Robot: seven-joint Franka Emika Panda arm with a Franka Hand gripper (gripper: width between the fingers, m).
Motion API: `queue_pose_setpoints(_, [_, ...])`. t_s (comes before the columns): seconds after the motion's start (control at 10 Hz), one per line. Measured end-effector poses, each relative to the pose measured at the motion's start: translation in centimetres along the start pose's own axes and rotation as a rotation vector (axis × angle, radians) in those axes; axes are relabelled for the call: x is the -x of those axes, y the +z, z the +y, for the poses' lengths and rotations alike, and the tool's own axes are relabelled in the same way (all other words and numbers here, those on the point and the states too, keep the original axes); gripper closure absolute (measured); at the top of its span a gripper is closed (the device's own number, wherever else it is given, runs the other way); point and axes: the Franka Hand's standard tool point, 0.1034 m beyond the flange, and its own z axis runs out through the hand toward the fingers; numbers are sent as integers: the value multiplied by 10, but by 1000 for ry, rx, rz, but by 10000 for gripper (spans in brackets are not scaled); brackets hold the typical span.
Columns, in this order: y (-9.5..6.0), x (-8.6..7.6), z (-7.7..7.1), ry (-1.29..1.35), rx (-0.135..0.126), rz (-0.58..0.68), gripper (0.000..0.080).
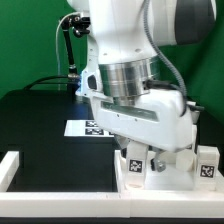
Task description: Assemble square table
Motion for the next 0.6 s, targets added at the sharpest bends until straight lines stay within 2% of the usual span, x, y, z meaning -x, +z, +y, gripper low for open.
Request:
queue_pose_setpoints(0.2, [0, -2, 2, -137, 3, 2, 152])
queue_pose_setpoints(0.3, [-1, -4, 3, -259, 14, 9, 152])
queue_pose_setpoints(0.4, [-5, -10, 6, -459, 54, 15, 151])
queue_pose_setpoints(0.5, [-9, -15, 4, -538, 65, 17, 151])
queue_pose_setpoints(0.6, [-7, -13, 5, -521, 65, 16, 278])
